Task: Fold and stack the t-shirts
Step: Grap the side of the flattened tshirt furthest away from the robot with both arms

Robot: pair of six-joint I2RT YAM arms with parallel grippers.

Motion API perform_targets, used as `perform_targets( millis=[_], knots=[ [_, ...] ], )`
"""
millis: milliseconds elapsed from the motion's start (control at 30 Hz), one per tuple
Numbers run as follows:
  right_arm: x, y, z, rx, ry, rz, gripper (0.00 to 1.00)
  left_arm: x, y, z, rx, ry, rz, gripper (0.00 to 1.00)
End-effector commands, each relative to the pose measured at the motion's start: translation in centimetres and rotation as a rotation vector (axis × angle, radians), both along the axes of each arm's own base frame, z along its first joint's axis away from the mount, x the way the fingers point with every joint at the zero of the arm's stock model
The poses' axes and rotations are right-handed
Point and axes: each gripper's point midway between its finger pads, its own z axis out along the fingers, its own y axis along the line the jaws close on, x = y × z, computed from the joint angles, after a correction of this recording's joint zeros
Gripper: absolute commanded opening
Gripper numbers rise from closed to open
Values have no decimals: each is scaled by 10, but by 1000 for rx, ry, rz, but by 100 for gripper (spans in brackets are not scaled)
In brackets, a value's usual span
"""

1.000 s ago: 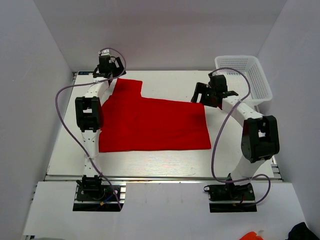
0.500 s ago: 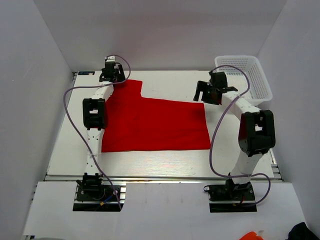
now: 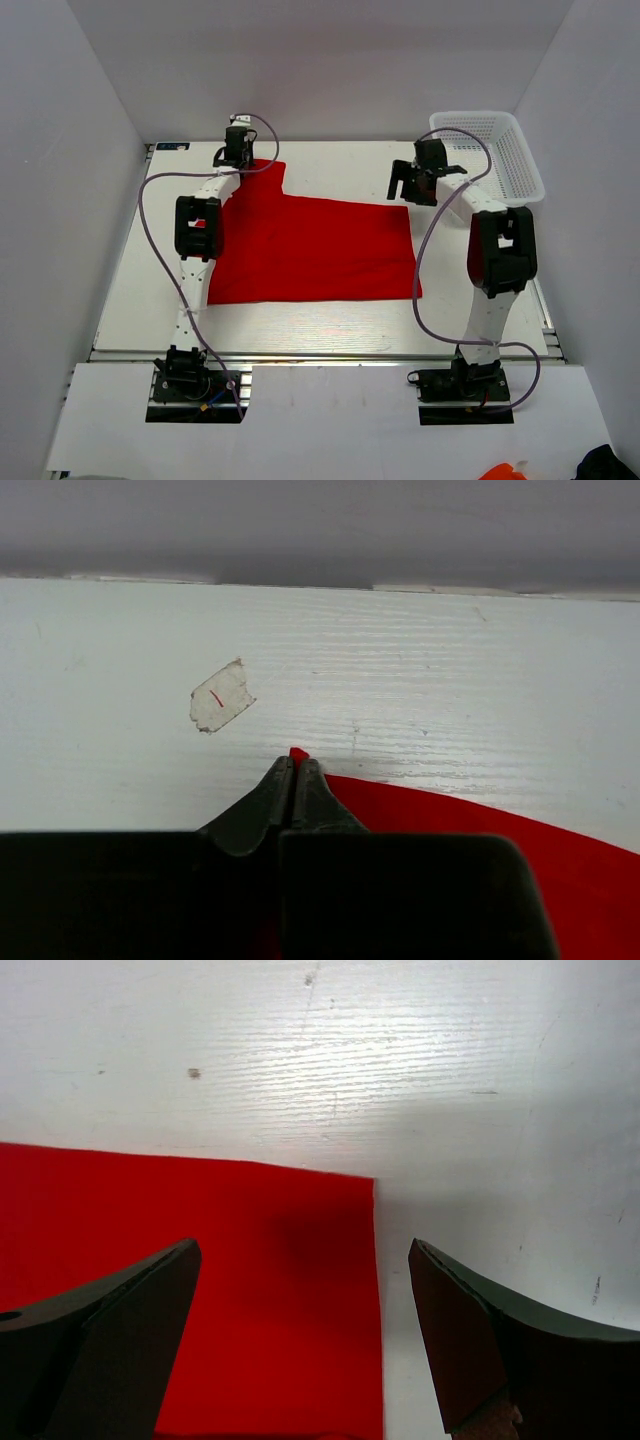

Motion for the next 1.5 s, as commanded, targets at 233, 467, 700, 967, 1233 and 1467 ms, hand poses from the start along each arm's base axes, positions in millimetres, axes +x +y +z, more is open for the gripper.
perform_targets(
  millis=[233, 467, 700, 967, 1233, 1467],
  knots=[
    [45, -6, -22, -51, 47, -88, 90, -34, 9, -26, 53, 127, 21, 0],
    [42, 1, -52, -13, 109, -109, 86, -34, 8, 8, 29, 61, 32, 0],
    [33, 7, -60, 15, 133, -91, 27, -40, 8, 47, 4, -5, 41, 0],
    [25, 2, -33, 8, 65, -90, 0, -70, 8, 76, -30, -49, 33, 0],
    [17, -19, -28, -91, 60, -115, 39, -92, 1, 114, -70, -120, -12, 0],
    [7, -14, -51, -75, 117, -104, 47, -98, -4, 120, -75, -127, -44, 0]
  ],
)
